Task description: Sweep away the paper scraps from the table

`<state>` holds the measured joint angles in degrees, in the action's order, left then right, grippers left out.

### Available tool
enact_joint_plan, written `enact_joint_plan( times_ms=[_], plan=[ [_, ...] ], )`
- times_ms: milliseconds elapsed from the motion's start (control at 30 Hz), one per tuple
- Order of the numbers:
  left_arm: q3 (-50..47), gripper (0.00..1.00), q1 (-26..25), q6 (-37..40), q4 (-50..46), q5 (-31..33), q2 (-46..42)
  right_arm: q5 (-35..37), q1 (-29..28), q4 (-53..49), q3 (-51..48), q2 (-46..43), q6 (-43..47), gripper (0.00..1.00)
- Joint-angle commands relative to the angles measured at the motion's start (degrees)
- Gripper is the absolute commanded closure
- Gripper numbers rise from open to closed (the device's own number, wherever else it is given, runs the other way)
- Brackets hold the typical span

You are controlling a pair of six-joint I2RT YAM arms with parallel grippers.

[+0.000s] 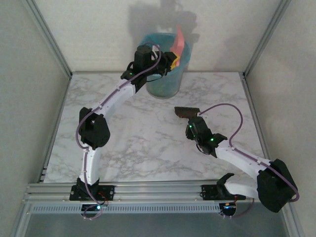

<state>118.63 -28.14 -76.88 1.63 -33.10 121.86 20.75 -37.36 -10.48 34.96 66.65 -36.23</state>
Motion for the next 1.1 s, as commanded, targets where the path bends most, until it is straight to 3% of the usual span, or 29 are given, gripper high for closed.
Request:
enact_joint_plan(
  times_ms=[0, 300, 700, 1067],
  plan=[
    [-0.5, 1.0, 1.0, -2.2, 9.1, -1.2, -4.0, -0.2, 0.2, 2.0, 1.9, 0.5, 1.0, 1.0],
    [-19.2, 1.0, 1.7, -13.8, 34.8, 1.1, -10.5, -0.3, 0.2, 2.2, 2.0, 1.0, 1.3, 1.0],
    [-34.2, 1.0, 1.0, -24.9, 61.5, 7.7, -14.2, -0.5, 0.0, 2.1, 2.3, 1.5, 1.6, 1.0],
    [-35.5, 1.0, 0.4, -22.6, 60.3, 6.3, -15.0, -0.2, 0.0, 1.7, 2.4, 1.0, 1.8, 1.0]
  ],
)
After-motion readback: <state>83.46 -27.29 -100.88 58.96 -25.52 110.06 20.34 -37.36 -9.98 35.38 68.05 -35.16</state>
